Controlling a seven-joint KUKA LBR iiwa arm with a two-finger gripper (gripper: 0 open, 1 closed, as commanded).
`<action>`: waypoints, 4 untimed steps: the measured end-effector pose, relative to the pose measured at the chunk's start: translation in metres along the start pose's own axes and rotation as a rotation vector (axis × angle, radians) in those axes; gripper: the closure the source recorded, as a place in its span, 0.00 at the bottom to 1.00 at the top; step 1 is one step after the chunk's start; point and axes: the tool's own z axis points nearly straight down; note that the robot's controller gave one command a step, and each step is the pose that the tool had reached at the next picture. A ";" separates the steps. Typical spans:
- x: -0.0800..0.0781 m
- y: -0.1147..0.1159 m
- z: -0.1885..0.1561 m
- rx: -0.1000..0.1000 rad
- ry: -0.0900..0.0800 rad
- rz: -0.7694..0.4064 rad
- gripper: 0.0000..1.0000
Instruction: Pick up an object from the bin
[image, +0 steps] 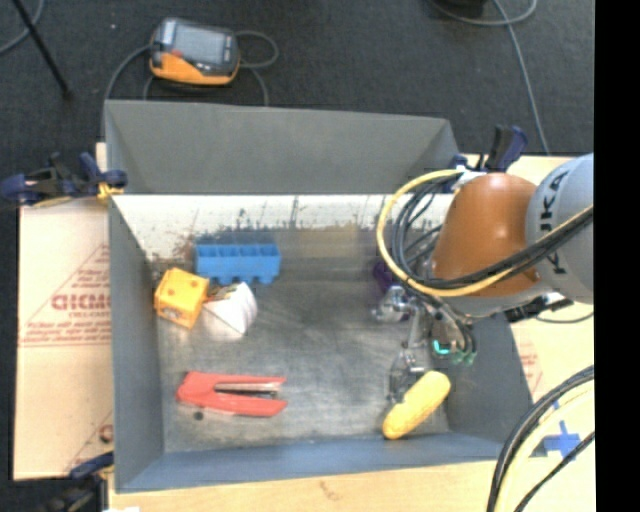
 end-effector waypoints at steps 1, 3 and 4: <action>-0.001 0.000 -0.004 0.001 -0.006 -0.001 0.00; 0.036 -0.075 0.046 0.001 -0.008 -0.535 0.00; 0.033 -0.057 0.045 0.003 -0.008 -0.635 0.00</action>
Offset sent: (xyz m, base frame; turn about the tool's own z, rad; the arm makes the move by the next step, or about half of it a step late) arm -0.0476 -0.0489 -0.0752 -0.5114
